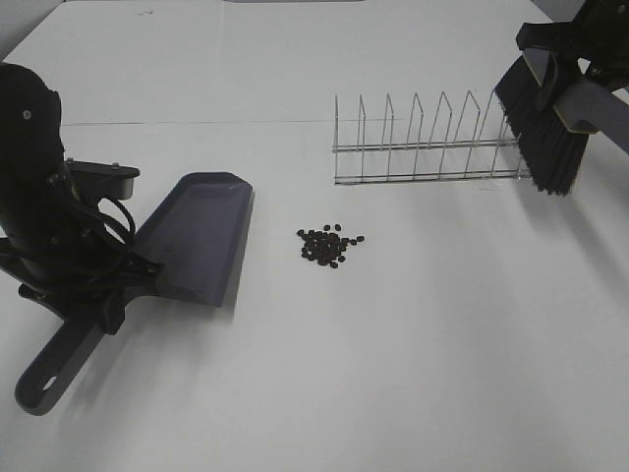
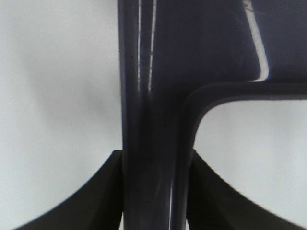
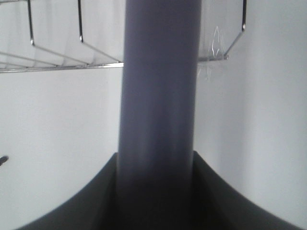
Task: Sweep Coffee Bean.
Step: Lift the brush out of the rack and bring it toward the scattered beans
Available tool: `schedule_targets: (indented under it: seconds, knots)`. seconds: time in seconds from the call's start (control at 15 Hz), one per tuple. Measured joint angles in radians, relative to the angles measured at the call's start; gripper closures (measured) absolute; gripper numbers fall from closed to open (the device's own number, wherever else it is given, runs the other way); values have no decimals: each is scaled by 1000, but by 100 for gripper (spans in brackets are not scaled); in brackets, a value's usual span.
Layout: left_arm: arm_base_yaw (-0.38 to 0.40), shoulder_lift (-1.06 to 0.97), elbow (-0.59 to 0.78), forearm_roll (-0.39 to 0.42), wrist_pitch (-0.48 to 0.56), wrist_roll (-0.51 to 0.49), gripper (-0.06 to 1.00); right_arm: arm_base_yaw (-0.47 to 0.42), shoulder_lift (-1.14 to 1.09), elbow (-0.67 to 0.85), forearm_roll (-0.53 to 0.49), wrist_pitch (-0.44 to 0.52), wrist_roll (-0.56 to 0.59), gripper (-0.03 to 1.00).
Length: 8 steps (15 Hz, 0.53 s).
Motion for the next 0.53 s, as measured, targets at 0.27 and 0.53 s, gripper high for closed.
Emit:
schedule_targets:
  seconds: [0.27, 0.53]
  knots:
    - [-6, 0, 0, 1, -40, -43, 62, 84, -167, 170, -96, 4, 58, 65]
    - [-31, 17, 0, 1, -47, -45, 62, 283, -197, 200, -234, 4, 122, 65]
